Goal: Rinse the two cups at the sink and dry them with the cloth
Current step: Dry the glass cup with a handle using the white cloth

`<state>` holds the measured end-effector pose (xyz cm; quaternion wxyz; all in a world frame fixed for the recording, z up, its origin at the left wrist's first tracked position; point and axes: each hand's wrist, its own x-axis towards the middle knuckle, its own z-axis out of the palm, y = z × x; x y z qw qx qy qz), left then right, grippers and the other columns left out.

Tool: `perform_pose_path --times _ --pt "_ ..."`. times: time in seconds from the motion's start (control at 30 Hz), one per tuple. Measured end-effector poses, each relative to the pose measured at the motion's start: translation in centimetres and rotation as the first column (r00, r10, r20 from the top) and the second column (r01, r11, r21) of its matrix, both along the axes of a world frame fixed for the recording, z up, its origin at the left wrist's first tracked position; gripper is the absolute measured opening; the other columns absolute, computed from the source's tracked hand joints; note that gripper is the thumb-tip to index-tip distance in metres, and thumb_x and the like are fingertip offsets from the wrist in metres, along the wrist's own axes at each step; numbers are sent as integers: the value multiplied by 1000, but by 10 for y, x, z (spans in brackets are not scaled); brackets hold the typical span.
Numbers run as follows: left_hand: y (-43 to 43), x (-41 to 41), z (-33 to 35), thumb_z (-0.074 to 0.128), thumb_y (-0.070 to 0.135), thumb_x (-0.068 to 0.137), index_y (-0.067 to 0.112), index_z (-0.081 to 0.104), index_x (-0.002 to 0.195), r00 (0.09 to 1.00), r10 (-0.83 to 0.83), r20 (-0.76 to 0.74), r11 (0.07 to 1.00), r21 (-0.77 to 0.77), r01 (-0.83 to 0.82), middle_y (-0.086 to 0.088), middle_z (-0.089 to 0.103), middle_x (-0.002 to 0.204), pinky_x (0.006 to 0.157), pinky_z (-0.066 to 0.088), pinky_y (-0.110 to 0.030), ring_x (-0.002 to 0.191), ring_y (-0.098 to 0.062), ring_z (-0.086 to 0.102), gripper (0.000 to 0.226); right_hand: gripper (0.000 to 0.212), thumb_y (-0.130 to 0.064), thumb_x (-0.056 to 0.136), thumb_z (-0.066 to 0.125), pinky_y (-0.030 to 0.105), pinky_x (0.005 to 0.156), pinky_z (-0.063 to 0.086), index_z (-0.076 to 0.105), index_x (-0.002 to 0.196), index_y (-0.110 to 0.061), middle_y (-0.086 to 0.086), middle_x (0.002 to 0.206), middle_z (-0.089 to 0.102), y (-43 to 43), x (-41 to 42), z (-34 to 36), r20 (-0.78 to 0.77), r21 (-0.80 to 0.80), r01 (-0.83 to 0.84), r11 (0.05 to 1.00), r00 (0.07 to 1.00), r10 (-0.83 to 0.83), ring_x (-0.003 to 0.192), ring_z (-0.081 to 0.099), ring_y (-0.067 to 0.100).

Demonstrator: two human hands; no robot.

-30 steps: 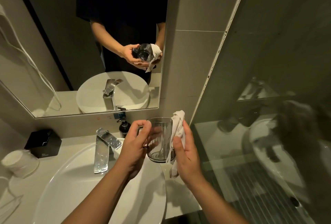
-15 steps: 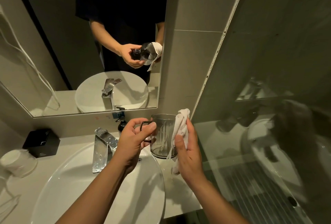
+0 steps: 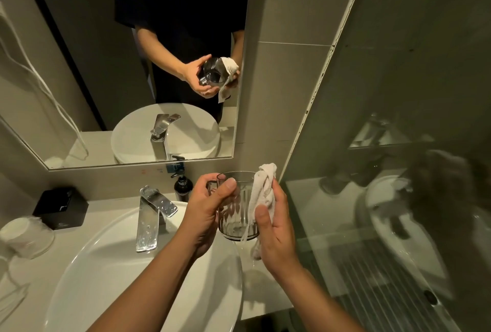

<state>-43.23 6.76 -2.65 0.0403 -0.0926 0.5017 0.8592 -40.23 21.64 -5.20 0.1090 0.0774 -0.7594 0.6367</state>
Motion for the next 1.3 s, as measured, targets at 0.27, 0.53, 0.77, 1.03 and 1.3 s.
perform_pose_path --times 0.27,0.53,0.77,1.03,1.3 --pt "10 4 -6 59 87 75 39 48 129 998 44 -46 895 -441 -60 -1 39 141 115 41 -41 122 -8 52 74 60 -64 99 44 36 123 31 29 154 -46 -20 159 35 -4 1 0 -20 17 41 999 999 -41 150 33 8" --pt "11 9 -14 49 87 80 42 55 142 997 -6 -83 876 -481 -34 15 64 135 119 40 -44 132 -7 56 77 54 -50 102 48 29 121 31 29 152 -54 -29 158 30 -4 4 -1 -53 74 58 996 997 -54 151 30 4" --pt "9 13 -7 85 53 64 23 56 123 995 13 -98 958 -283 -40 10 78 100 88 58 -32 101 -13 74 73 53 -38 104 48 22 118 35 30 154 -42 -31 153 38 -7 7 -2 -21 15 7 1000 1000 -7 147 38 3" --pt "1 13 -11 90 62 61 28 62 125 996 -32 -82 960 -281 8 -10 62 134 95 60 -42 114 -25 70 78 55 -51 101 46 39 118 41 32 153 -44 -14 155 43 -7 7 -1 13 -1 6 1000 1000 -6 144 44 9" --pt "-4 11 -7 91 44 61 19 74 116 994 -54 -91 959 -281 26 -9 79 108 94 58 -43 101 -25 73 63 49 -43 105 44 28 114 43 30 152 -47 -22 152 46 -9 10 0 46 -82 -16 996 999 20 143 45 5"
